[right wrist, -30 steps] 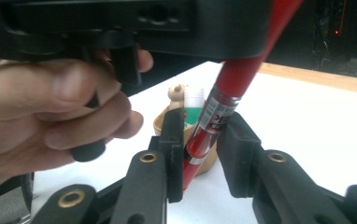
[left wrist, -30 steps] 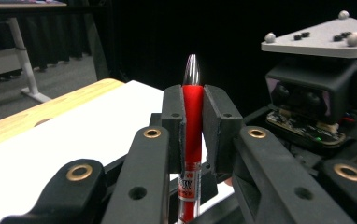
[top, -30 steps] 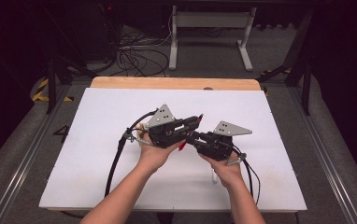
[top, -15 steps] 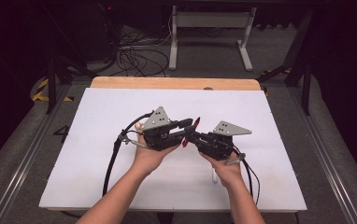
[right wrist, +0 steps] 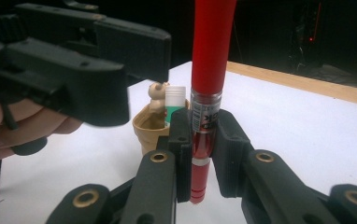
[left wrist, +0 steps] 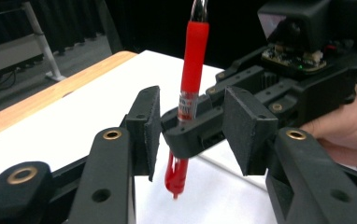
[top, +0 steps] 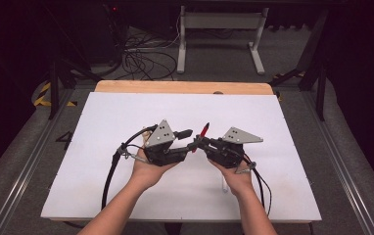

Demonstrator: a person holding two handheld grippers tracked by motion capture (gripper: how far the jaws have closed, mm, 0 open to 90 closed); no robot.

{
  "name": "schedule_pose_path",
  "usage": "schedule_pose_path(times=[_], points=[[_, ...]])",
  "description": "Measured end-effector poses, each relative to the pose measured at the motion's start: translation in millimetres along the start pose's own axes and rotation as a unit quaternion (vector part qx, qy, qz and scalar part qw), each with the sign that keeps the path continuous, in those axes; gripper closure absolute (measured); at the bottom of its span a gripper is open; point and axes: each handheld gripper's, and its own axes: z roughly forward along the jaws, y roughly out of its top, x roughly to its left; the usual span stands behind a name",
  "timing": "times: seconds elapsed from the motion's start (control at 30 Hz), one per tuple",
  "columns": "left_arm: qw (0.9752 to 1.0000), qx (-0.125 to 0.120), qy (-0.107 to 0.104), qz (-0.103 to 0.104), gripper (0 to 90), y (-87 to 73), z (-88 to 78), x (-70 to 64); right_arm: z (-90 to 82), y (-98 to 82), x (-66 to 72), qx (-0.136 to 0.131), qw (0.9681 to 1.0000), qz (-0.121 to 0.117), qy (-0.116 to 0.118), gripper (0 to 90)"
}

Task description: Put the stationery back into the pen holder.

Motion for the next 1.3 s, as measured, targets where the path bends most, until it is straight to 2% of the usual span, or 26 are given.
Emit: schedule_pose_path(times=[0.13,0.3,0.4,0.5,0.67,0.97,1.3], points=[[0.9999,0.011,0.006,0.007,56.2,-5.6,-5.9,-1.0,0.4,0.9,0.0,0.0,1.0,-0.004,-0.004,79.8],[0.9998,0.018,0.012,0.004,51.1,-14.0,-15.3,-1.0,1.6,4.0,1.9,-0.005,0.9999,-0.011,-0.008,79.8],[0.999,0.027,0.03,0.017,47.1,-17.2,-20.6,-0.4,2.8,6.2,3.4,-0.009,0.9998,-0.015,-0.011,79.8],[0.9991,0.028,0.031,0.011,45.0,-18.9,-26.9,2.1,5.0,7.8,4.2,-0.01,0.9998,-0.015,-0.012,79.8],[0.9989,0.03,0.034,0.014,42.2,-23.7,-36.4,5.6,10.2,11.1,8.1,-0.006,0.9997,-0.023,-0.012,79.8],[0.9988,0.029,0.04,-0.002,38.2,-37.7,-51.1,14.1,19.4,17.2,14.2,-0.01,0.9994,-0.03,-0.013,79.8],[0.9977,0.034,0.057,-0.013,36.8,-51.4,-66.0,23.7,35.2,26.8,24.5,-0.016,0.9989,-0.044,-0.006,79.7]])
